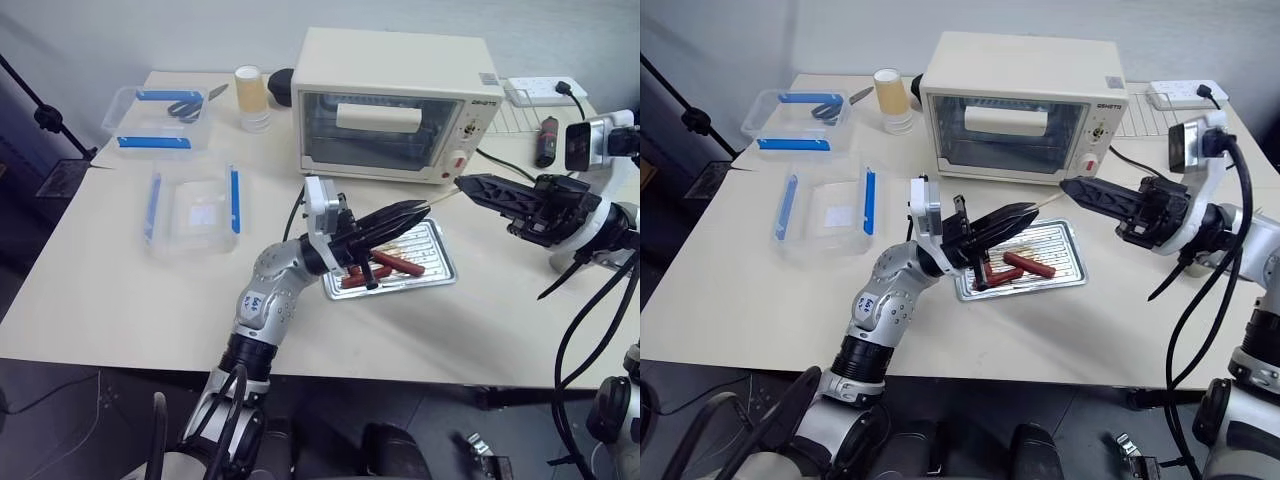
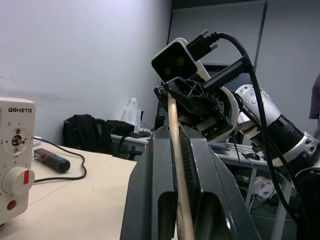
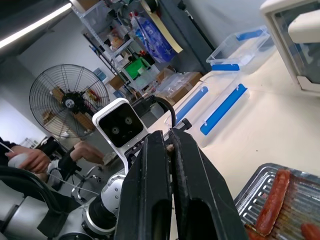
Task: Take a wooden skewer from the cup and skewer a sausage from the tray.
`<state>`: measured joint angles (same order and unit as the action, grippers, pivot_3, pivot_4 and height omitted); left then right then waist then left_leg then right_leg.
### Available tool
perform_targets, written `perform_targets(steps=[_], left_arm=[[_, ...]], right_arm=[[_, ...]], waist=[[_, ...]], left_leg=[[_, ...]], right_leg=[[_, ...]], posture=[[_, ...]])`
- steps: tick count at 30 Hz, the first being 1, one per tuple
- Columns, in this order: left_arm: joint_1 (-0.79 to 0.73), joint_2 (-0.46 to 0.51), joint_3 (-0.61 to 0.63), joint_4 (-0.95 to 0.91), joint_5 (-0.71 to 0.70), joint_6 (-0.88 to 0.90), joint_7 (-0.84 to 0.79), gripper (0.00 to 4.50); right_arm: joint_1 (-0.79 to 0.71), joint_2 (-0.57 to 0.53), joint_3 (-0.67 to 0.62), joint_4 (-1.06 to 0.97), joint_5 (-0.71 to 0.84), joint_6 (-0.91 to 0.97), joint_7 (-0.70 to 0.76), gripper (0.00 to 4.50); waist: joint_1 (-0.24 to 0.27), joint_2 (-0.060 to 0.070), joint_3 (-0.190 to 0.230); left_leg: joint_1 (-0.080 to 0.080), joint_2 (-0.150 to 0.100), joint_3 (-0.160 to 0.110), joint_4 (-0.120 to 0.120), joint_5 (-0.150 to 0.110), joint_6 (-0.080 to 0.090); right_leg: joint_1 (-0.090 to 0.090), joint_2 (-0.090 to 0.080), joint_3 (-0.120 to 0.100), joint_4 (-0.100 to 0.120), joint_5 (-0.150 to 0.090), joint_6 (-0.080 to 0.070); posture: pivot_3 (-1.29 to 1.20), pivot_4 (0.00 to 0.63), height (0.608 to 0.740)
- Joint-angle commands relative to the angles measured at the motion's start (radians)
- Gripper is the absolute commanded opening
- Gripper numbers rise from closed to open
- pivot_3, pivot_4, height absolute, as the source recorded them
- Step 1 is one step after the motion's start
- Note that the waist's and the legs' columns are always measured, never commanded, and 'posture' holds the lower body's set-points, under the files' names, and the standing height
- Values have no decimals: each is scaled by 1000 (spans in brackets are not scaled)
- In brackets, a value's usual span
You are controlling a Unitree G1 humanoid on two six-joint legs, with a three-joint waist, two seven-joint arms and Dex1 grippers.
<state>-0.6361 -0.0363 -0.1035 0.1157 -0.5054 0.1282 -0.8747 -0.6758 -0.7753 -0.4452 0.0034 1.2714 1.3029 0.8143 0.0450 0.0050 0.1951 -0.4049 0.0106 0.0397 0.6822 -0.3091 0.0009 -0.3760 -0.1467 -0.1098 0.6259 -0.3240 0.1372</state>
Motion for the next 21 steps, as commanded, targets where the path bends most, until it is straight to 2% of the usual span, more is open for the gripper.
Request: perform_targets(steps=[1, 5, 12, 18, 21], left_arm=[[33, 69, 40, -90, -5, 15, 11, 0], [113, 221, 100, -181, -27, 55, -15, 0], [364, 482, 251, -392, -118, 156, -66, 0], [583, 583, 386, -503, -167, 178, -53, 0], [670, 607, 446, -521, -200, 208, -46, 0]], right_arm=[[78, -48, 25, -87, -87, -93, 45, 1024], [264, -167, 157, -165, -387, -413, 241, 2261], [462, -257, 247, -37, -743, -935, 461, 4469], [446, -226, 273, 95, -836, -1104, 495, 4469], [376, -197, 322, 85, -849, -1075, 485, 4469]], waist=[[0, 0, 0], [-5, 0, 0], [-21, 0, 0], [-22, 0, 0], [-25, 0, 0]], left_leg=[[0, 0, 0, 0, 0, 0], [0, 0, 0, -1, 0, 0], [1, 0, 0, -1, 0, 0], [4, 1, 0, -1, 0, 0], [4, 2, 0, -1, 0, 0]], right_leg=[[0, 0, 0, 0, 0, 0], [0, 0, 1, 0, 0, 0], [1, 0, 1, 0, 0, 0], [3, 0, 1, 0, 0, 0], [3, 0, 1, 0, 0, 0]], posture=[[0, 150, 740], [0, 150, 740], [0, 150, 740], [0, 150, 740], [0, 150, 740]])
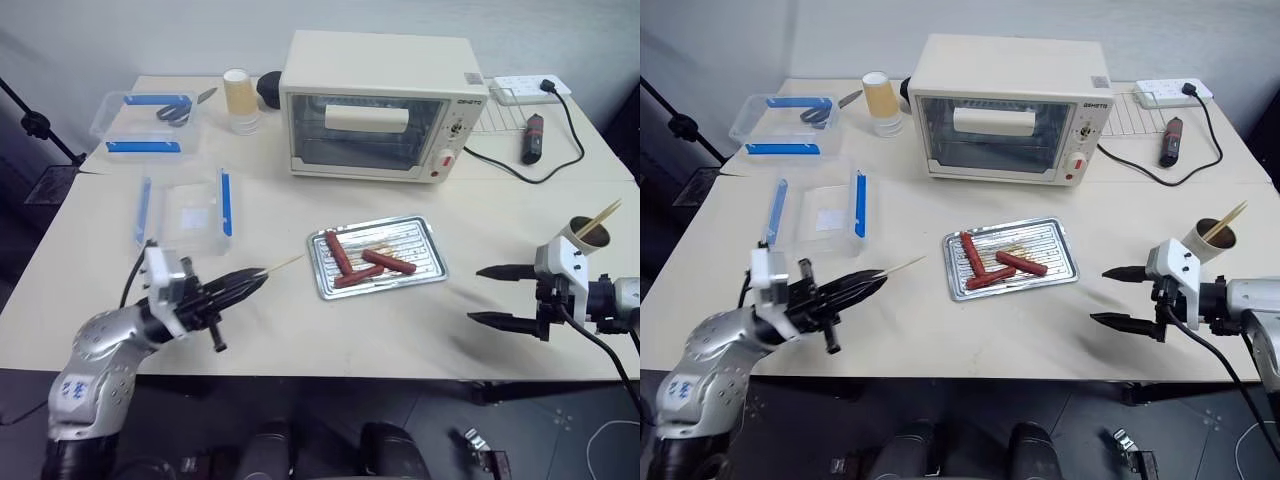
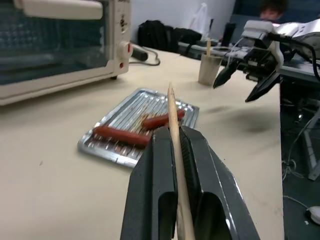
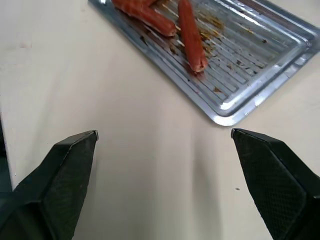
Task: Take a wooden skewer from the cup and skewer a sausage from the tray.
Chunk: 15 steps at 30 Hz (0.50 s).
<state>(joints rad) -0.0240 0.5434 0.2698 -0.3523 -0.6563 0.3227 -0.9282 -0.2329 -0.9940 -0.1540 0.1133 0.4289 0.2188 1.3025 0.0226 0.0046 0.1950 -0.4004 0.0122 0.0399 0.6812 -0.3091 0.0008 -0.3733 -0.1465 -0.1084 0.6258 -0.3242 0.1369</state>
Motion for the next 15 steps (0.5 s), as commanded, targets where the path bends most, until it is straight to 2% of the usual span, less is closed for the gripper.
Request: perform_targets(steps=[1, 4, 7, 9, 15], left_arm=[[73, 31, 82, -54, -53, 14, 9, 0], [101, 41, 95, -49, -54, 13, 8, 0], [103, 38, 91, -26, -40, 5, 10, 0], [91, 34, 82, -21, -37, 2, 15, 0], [75, 21, 61, -15, -36, -1, 28, 0]], right_arm=[[-84, 28, 43, -30, -8, 23, -3, 4469], [-152, 46, 93, -53, -15, 96, -16, 4469], [-356, 125, 259, -49, -125, 262, -102, 4469], [-433, 160, 313, -37, -163, 332, -132, 4469], [-546, 240, 418, 55, -269, 319, -167, 4469]], waist=[[-3, 0, 0], [1, 0, 0], [-6, 0, 0], [-9, 0, 0], [0, 0, 0]], left_leg=[[0, 0, 0, 0, 0, 0], [1, 0, 0, -1, 0, 0], [0, 0, 0, 0, 0, 0], [1, 0, 0, 0, 0, 0], [-2, -1, -1, -1, -1, -1]], right_leg=[[0, 0, 0, 0, 0, 0], [0, 0, 1, 0, 0, 0], [0, 0, 1, 0, 0, 0], [-1, 0, 2, 0, 0, -1], [-2, -1, -1, -1, 0, -2]], posture=[[0, 150, 740], [0, 150, 740], [0, 150, 740], [0, 150, 740], [0, 150, 740]])
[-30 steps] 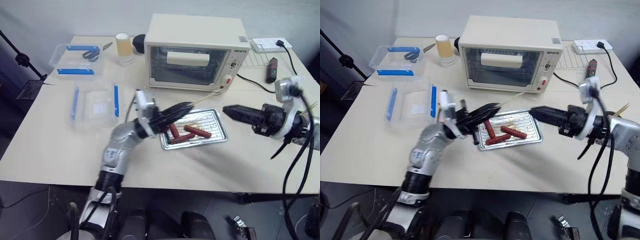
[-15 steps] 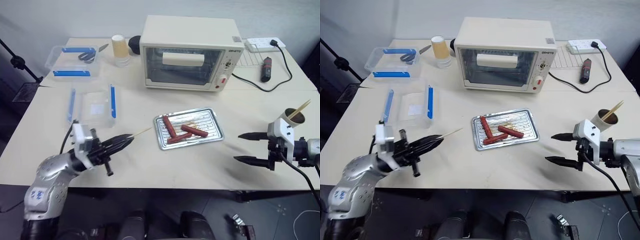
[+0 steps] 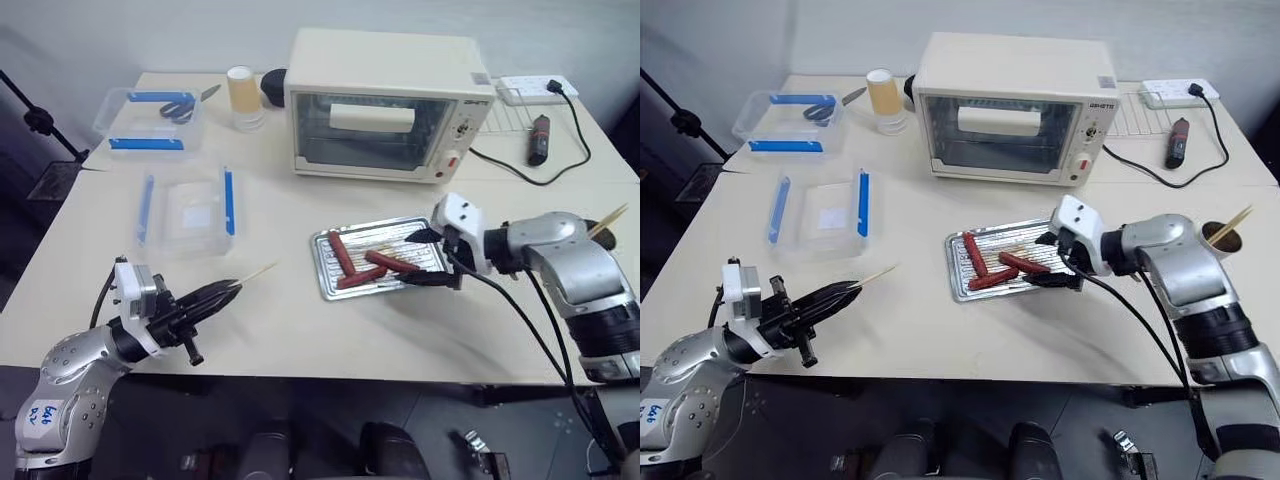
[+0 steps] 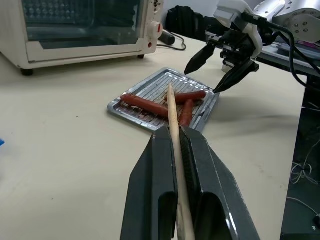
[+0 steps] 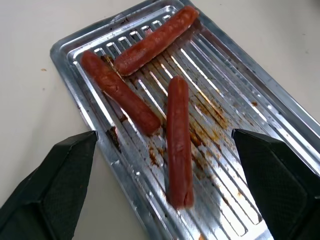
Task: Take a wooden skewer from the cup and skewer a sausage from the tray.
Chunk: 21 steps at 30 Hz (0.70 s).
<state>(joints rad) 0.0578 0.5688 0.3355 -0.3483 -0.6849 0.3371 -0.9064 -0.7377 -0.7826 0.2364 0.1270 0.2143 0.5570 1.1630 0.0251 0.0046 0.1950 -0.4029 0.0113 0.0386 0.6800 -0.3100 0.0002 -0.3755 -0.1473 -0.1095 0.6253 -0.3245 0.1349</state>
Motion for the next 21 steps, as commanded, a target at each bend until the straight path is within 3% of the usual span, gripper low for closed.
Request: perform_targets(steps=[1, 5, 7, 14, 21], left_arm=[[-8, -6, -6, -19, -7, -16, 7, 0], [-6, -17, -9, -17, -8, -24, 13, 0], [1, -22, -10, -18, -4, -31, 13, 0], [16, -31, -17, -20, -1, -48, 16, 0], [6, -27, -25, -9, -3, -50, 11, 0]], right_arm=[[-50, 38, 34, 58, -70, -30, -34, 4469], [-71, 65, 64, 124, -115, -79, -29, 4469], [-75, 73, 70, 144, -129, -100, -21, 4099], [-83, 107, 66, 209, -171, -150, -28, 1917], [-96, 138, 63, 230, -192, -153, -42, 1917]], waist=[[-3, 0, 0], [-4, 0, 0], [-6, 0, 0], [-17, 0, 0], [-28, 0, 0]], left_leg=[[0, -1, 1, 0, 0, 0], [0, 0, 1, 1, 0, 0], [0, 0, 1, 1, 0, 0], [0, 1, 1, 1, 0, 0], [1, 1, 1, 1, 0, 0]], right_leg=[[0, 0, 0, 0, 0, 0], [0, 0, 0, 1, 0, 1], [0, 0, 0, 1, 0, 1], [0, 1, 0, 1, 0, 1], [0, 1, 0, 2, 0, 1]], posture=[[0, 150, 740], [0, 150, 740], [0, 150, 740], [0, 150, 740], [0, 150, 740]])
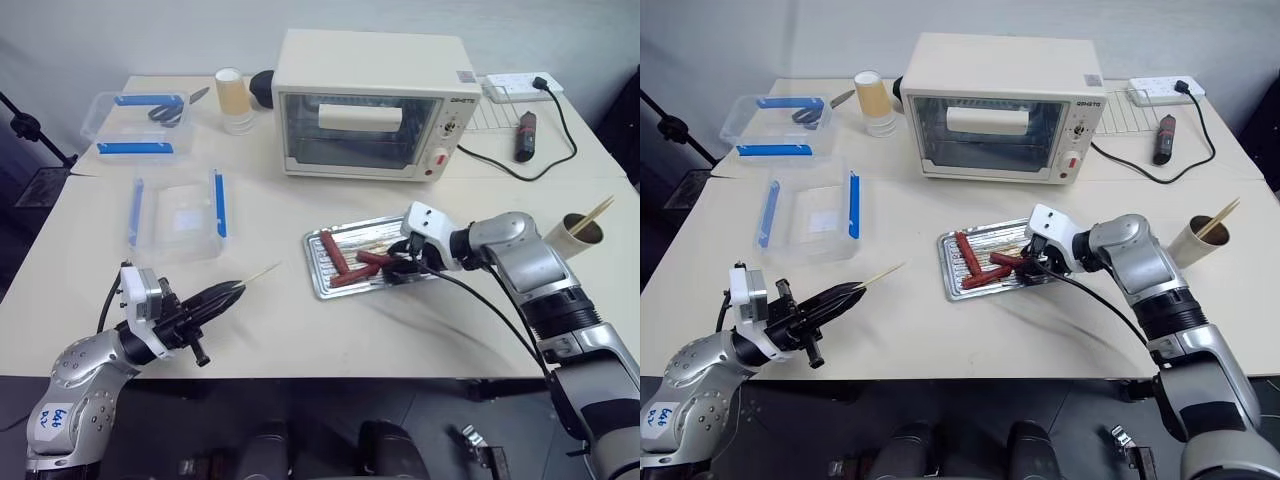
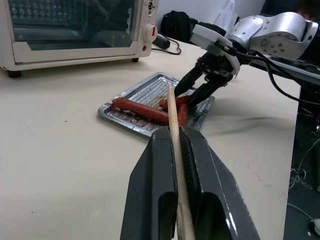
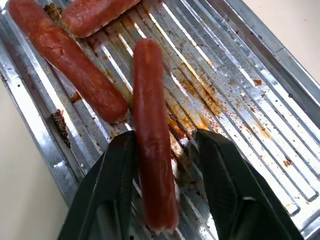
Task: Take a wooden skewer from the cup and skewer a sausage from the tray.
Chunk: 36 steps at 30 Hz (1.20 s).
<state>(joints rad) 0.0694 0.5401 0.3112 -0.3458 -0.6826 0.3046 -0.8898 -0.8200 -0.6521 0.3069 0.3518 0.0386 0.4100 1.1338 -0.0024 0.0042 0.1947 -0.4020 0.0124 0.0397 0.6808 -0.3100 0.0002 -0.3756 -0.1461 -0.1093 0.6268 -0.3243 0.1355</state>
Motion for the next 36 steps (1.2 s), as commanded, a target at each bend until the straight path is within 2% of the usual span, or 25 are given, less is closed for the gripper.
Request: perform_targets(steps=[1, 3, 5, 8, 13, 16, 20, 23, 26, 36], left_arm=[[-10, 2, -3, -10, -5, -16, -5, 0], [-19, 3, -8, -9, -4, -14, -3, 0], [-26, 4, -12, -6, -4, -13, -3, 0], [-30, 5, -16, -3, -4, -13, -6, 0], [-32, 10, -22, -4, -2, -12, -13, 0], [-36, 25, -31, -3, 6, -14, -31, 0], [-46, 63, -54, 5, 32, -34, -85, 0], [-56, 95, -80, 12, 55, -53, -135, 0], [-77, 109, -114, 0, 58, -51, -161, 0], [-136, 97, -177, -30, 40, -18, -152, 0]], right_arm=[[-15, 9, -7, 7, -19, -6, -11, 1917], [-17, 9, -5, 9, -18, -4, 1, 1917], [-13, 6, -5, 2, -13, 0, 15, 1557], [-10, 5, -16, -15, -3, 4, 25, 721], [-9, -34, -48, -68, 27, -15, 76, 721], [-13, -70, -73, -74, 46, -99, 129, 721], [4, -115, -123, -103, 134, -290, 291, 721], [26, -142, -141, -141, 191, -343, 388, 721], [56, -153, -149, -224, 243, -324, 432, 721], [102, -164, -117, -369, 259, -214, 400, 721]], waist=[[0, 0, 0], [0, 0, 0], [0, 0, 0], [0, 0, 0], [1, 0, 0], [3, 0, 0], [1, 0, 0], [1, 0, 0], [1, 0, 0], [3, 0, 0]], left_leg=[[0, 0, 0, 0, 0, 0], [0, 0, 0, 0, 0, 0], [0, 0, 0, 0, 0, 0], [0, 0, 0, 0, 0, 0], [0, 0, 0, 0, 0, 0], [0, 0, 0, 0, 0, 0], [0, 0, 0, 0, 0, 0], [0, 0, 0, -1, 0, 0], [0, 0, 0, -1, 0, 0], [0, 0, 0, 0, 0, 0]], right_leg=[[0, 0, 0, 0, 0, 0], [0, 0, 0, 0, 0, 0], [0, 0, 0, 0, 0, 0], [0, 0, 0, 0, 0, 0], [0, 0, 0, 0, 0, 0], [0, 0, 0, 0, 0, 0], [0, 0, 0, -1, 0, 0], [0, 0, 0, -1, 0, 0], [0, 0, 0, -1, 0, 0], [0, 0, 0, -1, 0, 0]], posture=[[0, 150, 740], [0, 150, 740], [0, 150, 740], [0, 150, 740], [0, 150, 740], [0, 150, 740], [0, 150, 740], [0, 150, 740], [0, 150, 740], [0, 150, 740]])
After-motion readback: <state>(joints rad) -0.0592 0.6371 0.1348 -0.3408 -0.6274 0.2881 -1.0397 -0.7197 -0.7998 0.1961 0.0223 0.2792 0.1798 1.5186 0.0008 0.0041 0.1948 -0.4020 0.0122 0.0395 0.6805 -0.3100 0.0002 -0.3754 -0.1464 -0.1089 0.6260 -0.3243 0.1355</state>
